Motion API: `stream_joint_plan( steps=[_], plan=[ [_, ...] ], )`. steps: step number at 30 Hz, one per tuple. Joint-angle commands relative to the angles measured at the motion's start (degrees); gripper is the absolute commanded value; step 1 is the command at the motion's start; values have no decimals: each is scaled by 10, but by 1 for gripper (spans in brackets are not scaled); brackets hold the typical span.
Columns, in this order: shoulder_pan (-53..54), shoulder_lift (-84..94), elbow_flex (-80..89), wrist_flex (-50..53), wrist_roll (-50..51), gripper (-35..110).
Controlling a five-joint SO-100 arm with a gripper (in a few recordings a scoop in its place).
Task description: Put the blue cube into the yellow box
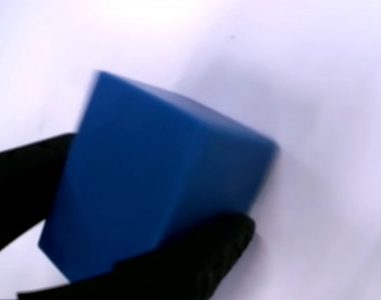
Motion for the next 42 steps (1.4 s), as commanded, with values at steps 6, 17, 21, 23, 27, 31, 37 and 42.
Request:
stream_joint_plan(
  steps=[6, 17, 21, 23, 27, 31, 37, 42],
  plan=[
    [6, 37, -62, -7, -13, 20],
    [-77, 209, -41, 9, 51, 19],
    [-149, 305, -9, 29, 95, 19],
    [-190, 356, 24, 33, 113, 19],
    [-272, 440, 76, 55, 154, 19],
    [-347, 510, 110, 104, 217, 19],
    [-466, 613, 190, 166, 323, 19],
    [-572, 665, 255, 209, 407, 19]
  ],
)
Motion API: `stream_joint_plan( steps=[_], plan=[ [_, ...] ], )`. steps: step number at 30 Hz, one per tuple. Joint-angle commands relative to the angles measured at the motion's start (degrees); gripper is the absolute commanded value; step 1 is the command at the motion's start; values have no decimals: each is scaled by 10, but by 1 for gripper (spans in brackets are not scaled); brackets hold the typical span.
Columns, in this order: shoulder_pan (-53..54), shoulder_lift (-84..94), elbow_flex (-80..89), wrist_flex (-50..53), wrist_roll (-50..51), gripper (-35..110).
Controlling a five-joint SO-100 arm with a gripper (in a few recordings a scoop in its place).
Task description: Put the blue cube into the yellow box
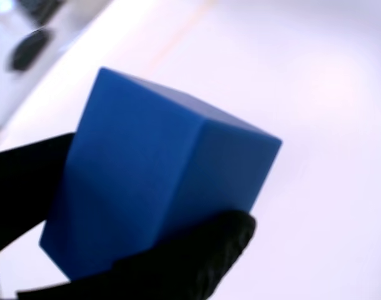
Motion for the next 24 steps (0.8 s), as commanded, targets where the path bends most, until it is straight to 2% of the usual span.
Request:
stream_joint_plan(
  steps=[1, 12, 24],
  plan=[
    [-94, 91, 12, 36, 61, 19],
    [-335, 112, 54, 118, 178, 19],
    [-492, 161, 153, 147, 243, 19]
  ],
)
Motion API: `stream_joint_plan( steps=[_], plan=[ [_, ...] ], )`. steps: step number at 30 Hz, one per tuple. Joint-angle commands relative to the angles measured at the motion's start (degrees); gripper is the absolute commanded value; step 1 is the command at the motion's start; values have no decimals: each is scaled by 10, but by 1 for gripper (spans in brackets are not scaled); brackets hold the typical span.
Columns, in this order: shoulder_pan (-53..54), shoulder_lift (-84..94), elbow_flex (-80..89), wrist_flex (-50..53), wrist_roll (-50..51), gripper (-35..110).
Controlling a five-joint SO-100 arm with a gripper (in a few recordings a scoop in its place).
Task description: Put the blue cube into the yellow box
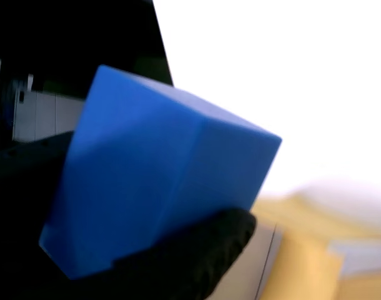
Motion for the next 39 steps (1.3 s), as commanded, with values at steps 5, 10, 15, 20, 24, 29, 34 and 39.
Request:
stream_joint_plan(
  steps=[5, 10, 15, 20, 24, 29, 34, 39],
  plan=[
    [-92, 92, 45, 14, 29, 19],
    [-118, 113, 96, 16, 36, 19],
    [-137, 138, 139, 9, 47, 19],
    [-150, 143, 164, -3, 46, 19],
    [-155, 139, 181, -18, 48, 19],
    [-158, 117, 194, -42, 51, 19],
    [-170, 103, 203, -59, 55, 21],
    [-173, 98, 216, -71, 66, 26]
  ],
)
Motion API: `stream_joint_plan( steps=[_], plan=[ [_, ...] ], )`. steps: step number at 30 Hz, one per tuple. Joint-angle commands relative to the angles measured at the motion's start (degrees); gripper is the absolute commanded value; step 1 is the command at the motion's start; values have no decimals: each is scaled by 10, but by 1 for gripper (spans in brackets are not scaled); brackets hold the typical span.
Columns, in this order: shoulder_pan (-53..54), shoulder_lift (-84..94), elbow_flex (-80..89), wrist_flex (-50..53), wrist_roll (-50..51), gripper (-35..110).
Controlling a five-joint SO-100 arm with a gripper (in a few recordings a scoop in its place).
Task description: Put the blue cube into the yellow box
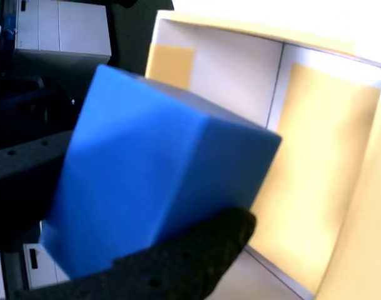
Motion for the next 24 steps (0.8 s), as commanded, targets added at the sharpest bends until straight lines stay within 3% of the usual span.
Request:
stream_joint_plan(
  steps=[1, 9, 16, 24],
  plan=[
    [-23, 11, -2, -3, -3, 28],
    [-19, 10, -2, 0, -7, 34],
    [27, 9, -98, 28, -75, 28],
    [182, 32, -163, 2, -187, 17]
  ],
)
